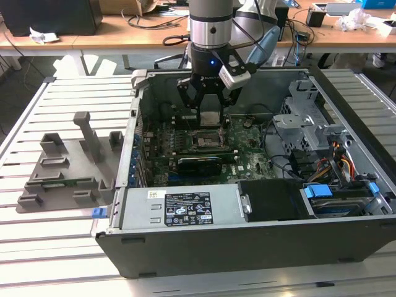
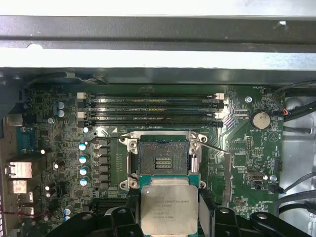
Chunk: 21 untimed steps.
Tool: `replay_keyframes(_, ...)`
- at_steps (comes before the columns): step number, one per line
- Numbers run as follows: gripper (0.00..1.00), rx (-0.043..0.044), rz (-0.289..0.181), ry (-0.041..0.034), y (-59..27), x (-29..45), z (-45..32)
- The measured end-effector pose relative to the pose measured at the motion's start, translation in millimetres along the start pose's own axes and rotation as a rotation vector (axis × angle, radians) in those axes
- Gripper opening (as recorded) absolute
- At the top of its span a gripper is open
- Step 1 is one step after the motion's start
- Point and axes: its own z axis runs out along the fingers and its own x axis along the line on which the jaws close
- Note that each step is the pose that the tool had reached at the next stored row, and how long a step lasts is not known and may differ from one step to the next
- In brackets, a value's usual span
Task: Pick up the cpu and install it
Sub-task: 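Pick up the cpu and move it towards the insertion slot, then place the cpu into insertion slot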
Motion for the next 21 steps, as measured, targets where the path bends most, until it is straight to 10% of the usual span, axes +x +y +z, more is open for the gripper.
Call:
replay_keyframes(8,0.55,0.0006,0.007,0.0007,-0.1,0.0,-0.1)
replay_keyframes(21,0.55,0.0121,0.257,0.0211,0.0,0.0,0.2)
